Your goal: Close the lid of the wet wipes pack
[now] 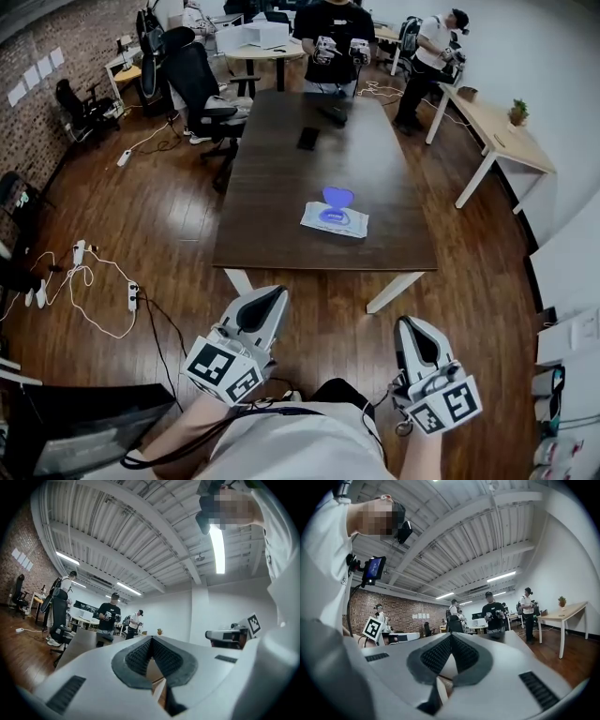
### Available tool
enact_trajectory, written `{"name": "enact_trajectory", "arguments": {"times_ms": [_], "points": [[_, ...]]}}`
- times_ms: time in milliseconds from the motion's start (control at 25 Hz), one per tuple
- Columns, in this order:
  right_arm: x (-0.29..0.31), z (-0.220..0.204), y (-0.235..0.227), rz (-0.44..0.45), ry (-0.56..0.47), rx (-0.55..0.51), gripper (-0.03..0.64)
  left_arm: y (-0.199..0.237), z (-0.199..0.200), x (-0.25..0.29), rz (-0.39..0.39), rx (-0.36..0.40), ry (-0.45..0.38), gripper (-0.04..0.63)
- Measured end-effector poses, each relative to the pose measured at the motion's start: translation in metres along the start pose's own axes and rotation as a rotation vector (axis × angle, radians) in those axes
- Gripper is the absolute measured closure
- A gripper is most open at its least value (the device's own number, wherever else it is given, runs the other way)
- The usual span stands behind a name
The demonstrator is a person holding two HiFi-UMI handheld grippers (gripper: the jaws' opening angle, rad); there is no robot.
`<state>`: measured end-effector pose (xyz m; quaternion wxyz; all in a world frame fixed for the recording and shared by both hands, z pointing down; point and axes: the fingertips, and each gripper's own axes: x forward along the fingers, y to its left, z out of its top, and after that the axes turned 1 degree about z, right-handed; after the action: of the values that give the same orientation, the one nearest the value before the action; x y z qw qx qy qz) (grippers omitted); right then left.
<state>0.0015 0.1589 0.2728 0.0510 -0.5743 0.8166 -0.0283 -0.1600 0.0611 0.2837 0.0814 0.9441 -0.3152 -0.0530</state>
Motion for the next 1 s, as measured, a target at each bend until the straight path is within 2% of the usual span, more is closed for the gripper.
{"name": "enact_trajectory", "arguments": {"times_ms": [200,520,760,1000], "points": [[0.017,-0.003,-0.002,0.004,0.016,0.0,0.609,0.018,-0.004,0.001,0.011,-0.012,0.0,0.597],[0.069,-0.01,-0.034,0.054,0.031,0.019,0.609,0.049,-0.018,0.029,0.066,-0.024,0.025,0.597],[0.118,-0.022,-0.093,0.093,0.066,0.032,0.608,0.077,-0.033,0.088,0.109,-0.03,0.045,0.597],[0.176,-0.023,-0.173,0.159,0.079,0.058,0.607,0.102,-0.036,0.173,0.164,-0.036,0.068,0.597]]}}
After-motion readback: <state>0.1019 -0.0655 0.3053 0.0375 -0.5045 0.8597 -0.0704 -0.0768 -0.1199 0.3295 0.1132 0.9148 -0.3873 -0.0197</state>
